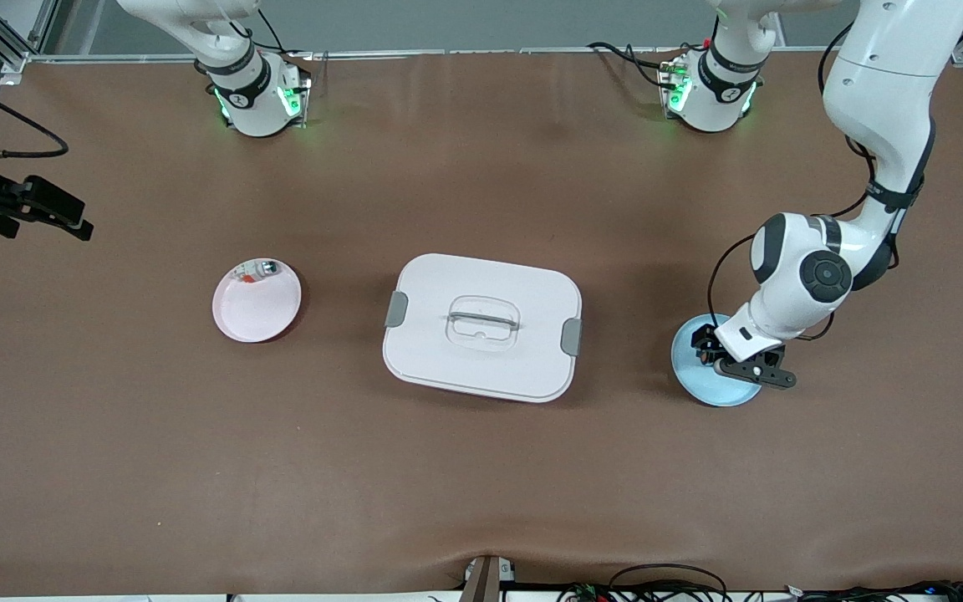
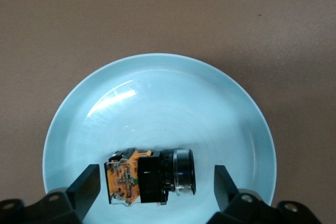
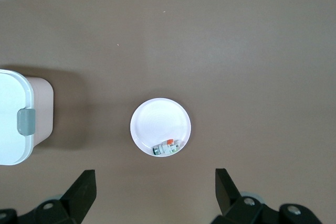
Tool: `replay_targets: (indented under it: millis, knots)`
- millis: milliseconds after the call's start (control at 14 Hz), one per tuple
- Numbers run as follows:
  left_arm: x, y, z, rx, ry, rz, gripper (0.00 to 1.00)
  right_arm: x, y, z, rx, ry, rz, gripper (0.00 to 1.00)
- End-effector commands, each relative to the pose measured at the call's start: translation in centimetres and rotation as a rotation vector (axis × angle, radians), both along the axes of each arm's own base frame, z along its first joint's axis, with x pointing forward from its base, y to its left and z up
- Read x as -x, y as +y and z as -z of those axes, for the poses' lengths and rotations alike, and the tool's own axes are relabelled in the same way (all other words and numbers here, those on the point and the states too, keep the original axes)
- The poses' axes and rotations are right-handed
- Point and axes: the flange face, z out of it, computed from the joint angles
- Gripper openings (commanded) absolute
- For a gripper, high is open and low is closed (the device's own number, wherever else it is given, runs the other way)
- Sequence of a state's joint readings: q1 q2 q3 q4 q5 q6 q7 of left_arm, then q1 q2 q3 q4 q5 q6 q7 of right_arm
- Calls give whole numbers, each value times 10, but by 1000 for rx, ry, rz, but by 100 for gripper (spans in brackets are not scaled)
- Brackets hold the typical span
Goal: Transfer orange switch to right arm and place
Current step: 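Lower the left gripper and close it on the orange switch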
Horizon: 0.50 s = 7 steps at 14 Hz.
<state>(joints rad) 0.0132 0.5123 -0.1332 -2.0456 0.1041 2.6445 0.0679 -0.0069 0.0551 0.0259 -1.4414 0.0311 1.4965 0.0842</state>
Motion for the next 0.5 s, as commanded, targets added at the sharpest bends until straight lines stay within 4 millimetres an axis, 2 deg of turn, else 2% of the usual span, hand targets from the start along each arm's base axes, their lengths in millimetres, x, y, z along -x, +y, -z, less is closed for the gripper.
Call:
replay_targets:
  millis: [0, 214, 427]
  knots:
    - [-1, 13, 9, 0, -13, -19, 90, 7, 0, -2, 4, -3, 13, 100]
    - [0, 14, 14, 0, -5, -22, 85, 7, 0, -2, 4, -3, 13, 100]
    - [1, 11, 15, 7, -1, -31, 72, 7, 0, -2, 4, -3, 13, 100]
